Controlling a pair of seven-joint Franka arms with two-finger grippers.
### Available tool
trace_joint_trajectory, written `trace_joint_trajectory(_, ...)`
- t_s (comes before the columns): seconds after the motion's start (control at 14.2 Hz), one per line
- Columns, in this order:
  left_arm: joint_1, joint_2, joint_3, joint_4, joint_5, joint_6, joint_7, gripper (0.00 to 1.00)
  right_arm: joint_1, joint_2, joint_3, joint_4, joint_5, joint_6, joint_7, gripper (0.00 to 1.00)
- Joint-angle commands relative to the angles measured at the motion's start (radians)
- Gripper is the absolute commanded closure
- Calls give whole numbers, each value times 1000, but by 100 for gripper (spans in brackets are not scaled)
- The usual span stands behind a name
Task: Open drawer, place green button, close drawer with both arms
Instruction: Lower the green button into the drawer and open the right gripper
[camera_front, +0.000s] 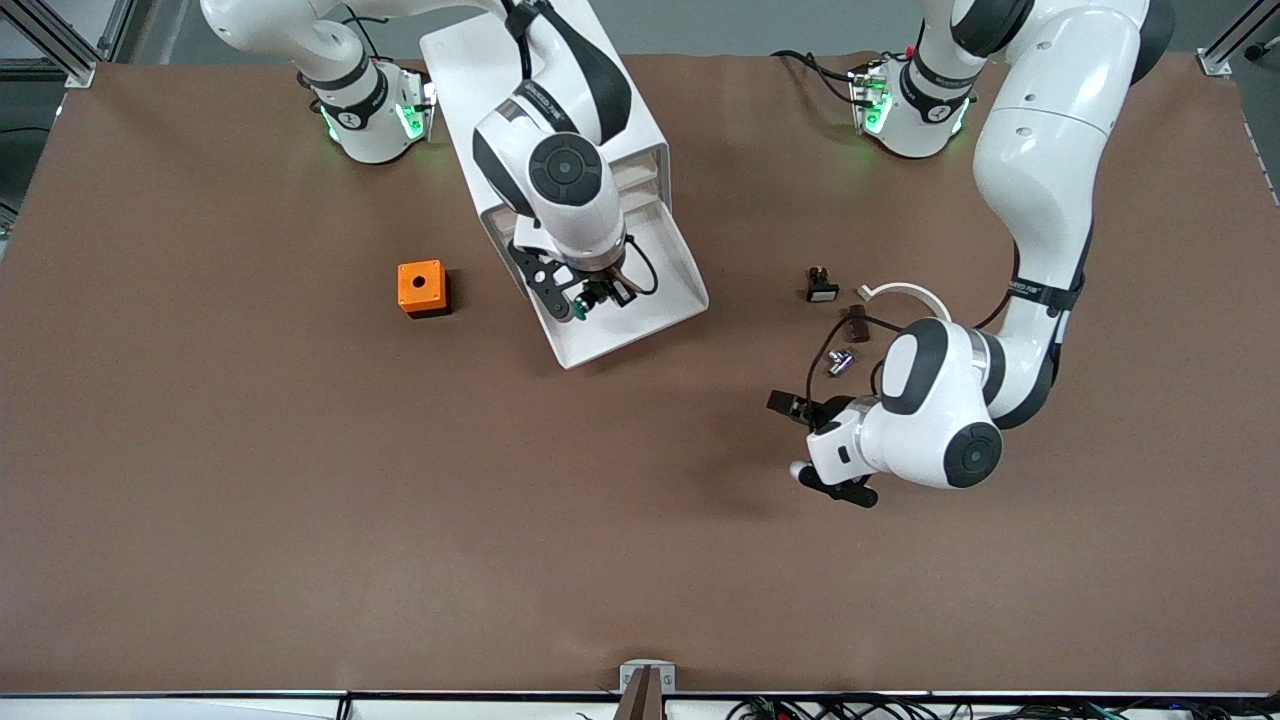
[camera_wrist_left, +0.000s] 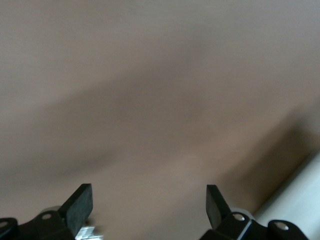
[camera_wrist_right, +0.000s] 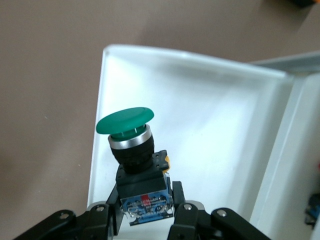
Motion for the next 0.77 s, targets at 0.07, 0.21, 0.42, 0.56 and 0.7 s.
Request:
trace_joint_trajectory(0.07,-25,-3,8,19,138,18,-49,0,19,34,-9,11,71,14,20,80)
trace_joint_trajectory(0.21,-27,-3,7,18,158,27,-168,0,30,56,-9,-2,74,25,18,80)
trace_joint_trajectory(0.42,-44,-7,8,18,183,27,-364,0,36,60,-9,-22,76,63,18,80)
trace_joint_trajectory(0.56,-42,-9,8,18,183,30,-443,0,37,82,-9,-21,77,80,18,79)
trace_joint_trajectory(0.7,-42,-10,7,18,184,45,-451,0,53,102,-9,-21,77,85,18,79)
